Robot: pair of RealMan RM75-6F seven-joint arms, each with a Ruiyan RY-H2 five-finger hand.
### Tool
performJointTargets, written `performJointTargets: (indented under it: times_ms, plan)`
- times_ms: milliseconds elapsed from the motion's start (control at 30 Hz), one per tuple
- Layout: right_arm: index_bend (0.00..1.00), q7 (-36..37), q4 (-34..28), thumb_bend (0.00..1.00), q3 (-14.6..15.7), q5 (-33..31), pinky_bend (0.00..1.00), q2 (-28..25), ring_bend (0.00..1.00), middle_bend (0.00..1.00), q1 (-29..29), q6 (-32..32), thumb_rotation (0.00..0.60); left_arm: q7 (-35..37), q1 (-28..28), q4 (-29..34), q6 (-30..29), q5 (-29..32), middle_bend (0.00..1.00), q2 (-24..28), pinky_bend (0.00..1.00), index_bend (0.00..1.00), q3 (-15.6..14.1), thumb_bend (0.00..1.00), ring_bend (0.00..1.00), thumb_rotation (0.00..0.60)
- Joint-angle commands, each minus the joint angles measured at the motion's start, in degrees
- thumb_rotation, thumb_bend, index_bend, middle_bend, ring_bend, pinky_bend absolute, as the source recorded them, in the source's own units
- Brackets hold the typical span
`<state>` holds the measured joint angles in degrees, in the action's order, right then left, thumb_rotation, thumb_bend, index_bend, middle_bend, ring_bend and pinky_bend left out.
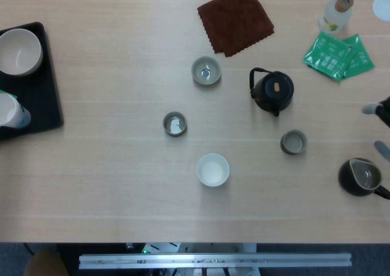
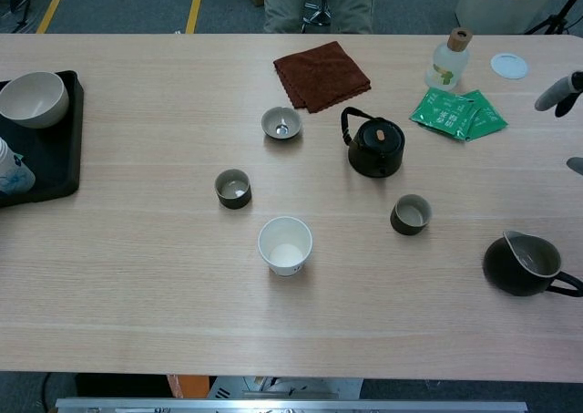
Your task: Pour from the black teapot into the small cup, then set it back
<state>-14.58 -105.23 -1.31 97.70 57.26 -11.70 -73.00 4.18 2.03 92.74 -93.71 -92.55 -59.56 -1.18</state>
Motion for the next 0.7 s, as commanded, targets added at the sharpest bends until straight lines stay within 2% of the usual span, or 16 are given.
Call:
performJointTargets:
  times_ms: [33,133,367,700]
  plan:
    - [0.32,-3.9,-2.0,0.20,-1.9,-1.7,0.12,1.2,0.29,0.41,-4.8,6.3,0.600,0.0,0.0,0.0,0.0,0.1,0.24,-0.1,0.10,0.23,0.1,0.29,0.18,0.600]
    - [0.32,-7.4,-2.2,0.20,-3.3,-4.3,0.06,3.8,0.29,0.41,-8.4,11.3,0.578,-0.1,0.2,-0.1,-0.1,0.5,0.24,-0.2,0.10,0.23,0.1,0.29,0.18,0.600]
    - [0.32,-15.6,-0.6,0.18,-5.4,-13.2,0.03,9.9,0.25,0.41,-14.6,20.1,0.504,0.2,0.5,-0.6,0.1,1.4,0.24,-0.3,0.10,0.23,0.3,0.29,0.18,0.600]
    - [0.32,-22.0,3.8,0.18,-5.5,-18.6,0.00,18.5,0.24,0.41,-20.7,24.5,0.490,0.6,0.5,-1.0,0.3,1.9,0.24,-0.4,0.10,0.23,0.6,0.29,0.18,0.600]
